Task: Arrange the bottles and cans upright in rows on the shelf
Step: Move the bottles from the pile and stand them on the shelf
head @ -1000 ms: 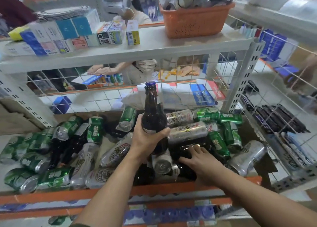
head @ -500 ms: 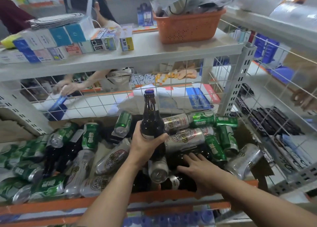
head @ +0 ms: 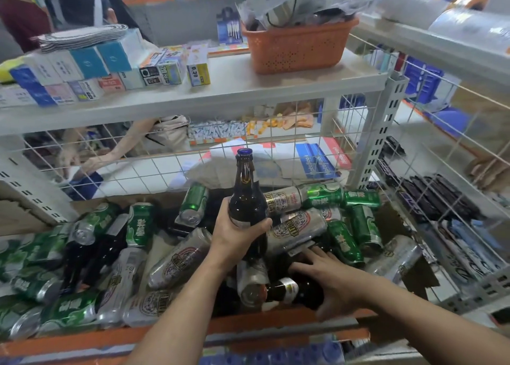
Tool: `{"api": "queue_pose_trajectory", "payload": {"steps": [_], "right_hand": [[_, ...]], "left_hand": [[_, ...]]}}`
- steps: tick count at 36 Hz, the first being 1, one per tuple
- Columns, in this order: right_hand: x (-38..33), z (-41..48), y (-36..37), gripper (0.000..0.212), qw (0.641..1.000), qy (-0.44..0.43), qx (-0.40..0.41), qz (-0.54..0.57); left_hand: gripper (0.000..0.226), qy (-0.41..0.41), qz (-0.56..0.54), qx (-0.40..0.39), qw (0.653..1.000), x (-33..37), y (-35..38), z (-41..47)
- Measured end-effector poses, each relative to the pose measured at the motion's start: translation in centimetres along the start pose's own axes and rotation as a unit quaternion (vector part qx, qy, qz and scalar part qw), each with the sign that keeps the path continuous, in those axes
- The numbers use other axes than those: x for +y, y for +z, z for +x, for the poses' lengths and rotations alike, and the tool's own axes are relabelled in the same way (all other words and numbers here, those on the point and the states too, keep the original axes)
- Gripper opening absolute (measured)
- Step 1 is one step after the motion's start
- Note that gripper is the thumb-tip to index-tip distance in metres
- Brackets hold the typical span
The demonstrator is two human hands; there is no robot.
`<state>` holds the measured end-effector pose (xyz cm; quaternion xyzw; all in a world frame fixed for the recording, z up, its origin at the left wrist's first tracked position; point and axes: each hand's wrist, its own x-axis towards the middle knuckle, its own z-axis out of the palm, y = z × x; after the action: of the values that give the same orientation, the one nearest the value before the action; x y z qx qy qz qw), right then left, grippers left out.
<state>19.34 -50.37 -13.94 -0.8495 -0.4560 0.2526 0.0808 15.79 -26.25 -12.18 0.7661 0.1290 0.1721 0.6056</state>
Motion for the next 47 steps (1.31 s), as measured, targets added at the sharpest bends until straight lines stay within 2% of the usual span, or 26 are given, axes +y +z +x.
{"api": "queue_pose_trajectory", "payload": {"steps": [10,14,18,22,27,32,39,47], "right_hand": [[0.3,-0.1,0.1,0.078,1.0,-0.005,0.017,0.025],[0.7,-0.1,0.1,0.086,0.996,-0.002,0.041,0.073],[0.5,-0.1,-0.3,0.085,0.987,-0.021,0.074,0.14],[0.4,0.0,-0.2,0.092,0.983,-0.033,0.094,0.155],[0.3,-0.1,0.1,0.077,0.978,0.007,0.091,0.189],[0.3,-0.3,0.6,0.083,0.972,0.016,0.094,0.213],[0.0,-0.8,0.7,0.078,0.97,0.013,0.105,0.221],[0.0,-1.7,0.9,0.089,0.955,0.004,0.13,0.265]], "left_hand": [[0.055,0.002,0.005,-0.009,1.0,-0.2,0.5,0.0],[0.06,-0.01,-0.003,-0.002,1.0,-0.8,0.6,0.1],[0.064,-0.012,-0.008,-0.003,1.0,-0.9,0.5,0.2],[0.064,-0.013,-0.009,-0.004,1.0,-0.9,0.3,0.2],[0.061,-0.009,-0.007,-0.01,1.0,-0.7,0.1,0.2],[0.063,-0.013,-0.003,-0.014,1.0,-0.9,0.2,0.1],[0.058,-0.005,0.007,-0.026,1.0,-0.7,0.4,0.1],[0.057,-0.002,-0.015,-0.025,1.0,-0.4,0.7,-0.1]]}}
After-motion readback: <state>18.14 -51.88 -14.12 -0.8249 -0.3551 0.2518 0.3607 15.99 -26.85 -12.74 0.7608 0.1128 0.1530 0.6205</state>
